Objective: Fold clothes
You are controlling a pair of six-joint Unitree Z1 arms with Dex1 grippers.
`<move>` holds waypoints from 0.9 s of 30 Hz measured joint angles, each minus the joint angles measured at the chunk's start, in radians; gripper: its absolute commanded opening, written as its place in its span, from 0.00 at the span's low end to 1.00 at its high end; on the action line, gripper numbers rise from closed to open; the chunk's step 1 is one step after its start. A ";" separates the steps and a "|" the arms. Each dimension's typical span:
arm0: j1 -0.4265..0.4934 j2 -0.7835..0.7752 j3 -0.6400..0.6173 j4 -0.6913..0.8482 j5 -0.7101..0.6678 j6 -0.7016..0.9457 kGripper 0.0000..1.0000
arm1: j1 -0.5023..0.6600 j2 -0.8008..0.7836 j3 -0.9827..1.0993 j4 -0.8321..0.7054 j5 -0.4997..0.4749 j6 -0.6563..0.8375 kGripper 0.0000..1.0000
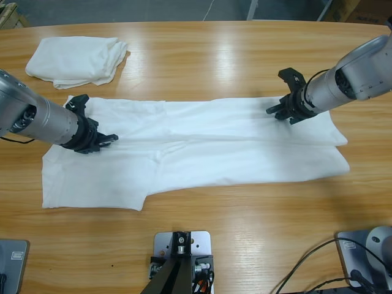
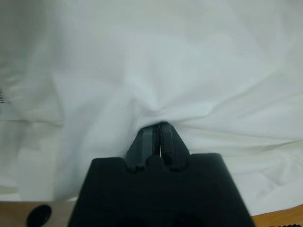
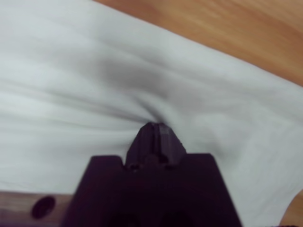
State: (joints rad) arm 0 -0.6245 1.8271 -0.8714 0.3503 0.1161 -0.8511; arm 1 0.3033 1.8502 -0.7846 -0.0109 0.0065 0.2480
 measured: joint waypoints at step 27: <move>-0.036 -0.378 0.030 0.073 -0.032 0.070 0.98 | -0.737 -0.051 0.017 0.361 0.504 -0.167 0.68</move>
State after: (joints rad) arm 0 -0.6609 1.4493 -0.8414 0.4231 0.0841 -0.7816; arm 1 -0.4335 1.7993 -0.7673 0.3502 0.5100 0.0811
